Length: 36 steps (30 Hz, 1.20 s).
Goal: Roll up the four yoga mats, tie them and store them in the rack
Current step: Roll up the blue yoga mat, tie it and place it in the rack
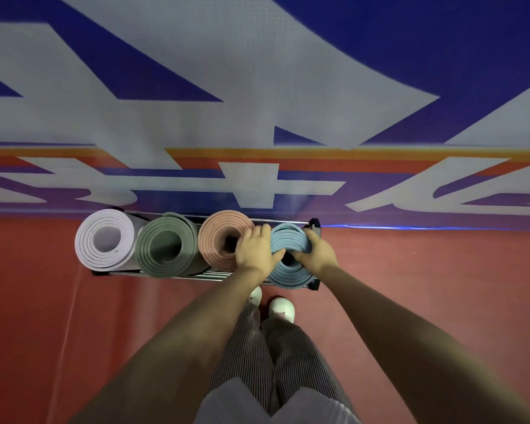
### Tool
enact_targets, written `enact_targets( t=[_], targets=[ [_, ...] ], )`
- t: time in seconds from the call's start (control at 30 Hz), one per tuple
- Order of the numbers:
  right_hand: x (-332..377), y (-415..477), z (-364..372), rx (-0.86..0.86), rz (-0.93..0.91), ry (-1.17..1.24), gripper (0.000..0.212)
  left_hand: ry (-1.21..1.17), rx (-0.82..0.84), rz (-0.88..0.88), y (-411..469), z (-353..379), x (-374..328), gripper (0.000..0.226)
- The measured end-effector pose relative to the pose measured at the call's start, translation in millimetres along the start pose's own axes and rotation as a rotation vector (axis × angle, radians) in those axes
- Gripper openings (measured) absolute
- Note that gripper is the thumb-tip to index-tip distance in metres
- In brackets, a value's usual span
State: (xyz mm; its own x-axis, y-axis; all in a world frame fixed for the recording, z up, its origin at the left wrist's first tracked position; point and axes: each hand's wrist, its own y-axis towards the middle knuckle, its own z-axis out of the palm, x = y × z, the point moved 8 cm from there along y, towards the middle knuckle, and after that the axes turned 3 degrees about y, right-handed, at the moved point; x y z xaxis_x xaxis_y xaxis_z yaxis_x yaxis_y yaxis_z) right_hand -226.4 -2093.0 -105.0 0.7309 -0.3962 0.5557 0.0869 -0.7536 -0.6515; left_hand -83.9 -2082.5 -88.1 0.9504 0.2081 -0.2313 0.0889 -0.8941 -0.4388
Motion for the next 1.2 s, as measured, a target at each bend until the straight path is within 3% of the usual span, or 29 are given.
enact_targets(
  t=[0.13, 0.23, 0.43, 0.63, 0.77, 1.0, 1.07, 1.13, 1.2],
  targets=[
    [1, 10, 5, 0.047, -0.018, -0.032, 0.058, 0.056, -0.014, 0.177, 9, 5, -11, 0.071],
    [-6, 14, 3, 0.027, 0.008, -0.097, 0.059, 0.104, -0.075, 0.309, 16, 4, -24, 0.059],
    [-18, 20, 21, 0.071, 0.066, -0.122, 0.064, 0.244, 0.030, 0.212, 22, 25, -18, 0.053],
    [-7, 47, 14, -0.004, 0.035, -0.371, 0.062, 0.363, -0.062, 0.187, 45, 29, -15, 0.065],
    [-9, 48, 14, 0.002, 0.033, -0.394, 0.064, 0.202, -0.004, 0.207, 48, 35, -15, 0.072],
    [-14, 31, 12, -0.055, 0.112, -0.277, 0.078, -0.103, 0.076, 0.263, 32, 18, -9, 0.059],
    [4, 24, 4, -0.182, -0.005, -0.272, 0.076, -0.154, -0.086, 0.207, 24, -5, 10, 0.051],
    [32, 17, 3, -0.231, -0.195, -0.343, 0.073, -0.030, -0.208, 0.029, 19, -26, 45, 0.057],
    [59, 14, 20, -0.105, -0.324, -0.468, 0.079, 0.069, -0.064, -0.139, 20, -24, 85, 0.077]
  ],
)
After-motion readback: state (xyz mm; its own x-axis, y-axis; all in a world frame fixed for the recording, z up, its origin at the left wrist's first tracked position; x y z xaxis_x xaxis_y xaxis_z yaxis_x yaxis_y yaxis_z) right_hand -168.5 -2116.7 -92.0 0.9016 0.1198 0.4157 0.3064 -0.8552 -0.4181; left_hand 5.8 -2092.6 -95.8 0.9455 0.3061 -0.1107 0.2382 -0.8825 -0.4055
